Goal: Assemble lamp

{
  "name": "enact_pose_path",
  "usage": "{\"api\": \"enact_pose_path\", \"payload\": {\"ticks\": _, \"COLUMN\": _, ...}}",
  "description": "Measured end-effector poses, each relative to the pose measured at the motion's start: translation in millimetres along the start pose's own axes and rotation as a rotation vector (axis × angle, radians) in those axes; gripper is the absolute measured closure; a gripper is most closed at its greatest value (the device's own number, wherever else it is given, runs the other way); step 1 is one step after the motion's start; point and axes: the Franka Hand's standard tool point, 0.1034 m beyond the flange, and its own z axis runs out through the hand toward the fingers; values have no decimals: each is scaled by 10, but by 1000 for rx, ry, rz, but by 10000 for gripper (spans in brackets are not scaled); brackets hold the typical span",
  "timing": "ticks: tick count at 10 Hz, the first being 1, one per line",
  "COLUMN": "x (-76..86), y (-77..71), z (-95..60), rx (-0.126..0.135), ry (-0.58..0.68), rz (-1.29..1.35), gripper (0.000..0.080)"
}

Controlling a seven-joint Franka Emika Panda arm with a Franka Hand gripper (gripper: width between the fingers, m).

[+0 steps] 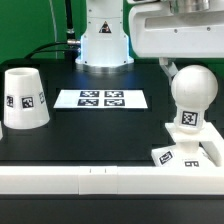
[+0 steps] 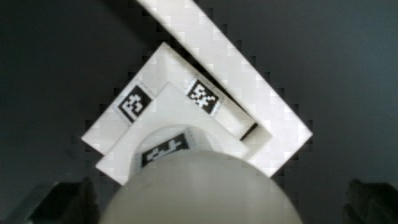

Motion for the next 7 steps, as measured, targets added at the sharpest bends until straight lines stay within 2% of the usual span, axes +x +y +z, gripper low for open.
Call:
{"api": "enact_pose_path", "payload": {"ticks": 2, "x": 21, "y": 108, "z": -19, "rx": -81, "ry": -5, "rz": -269, "gripper": 101}}
{"api": "enact_pose_path", "payload": {"ticks": 5, "x": 69, "y": 76, "z": -66, "rx": -118, "ry": 5, "rz": -629, "gripper": 101}}
{"api": "enact_pose_path", "payload": {"ticks": 7, "x": 71, "y": 76, "z": -65, "rx": -121, "ry": -2, "rz": -775, "gripper": 101}}
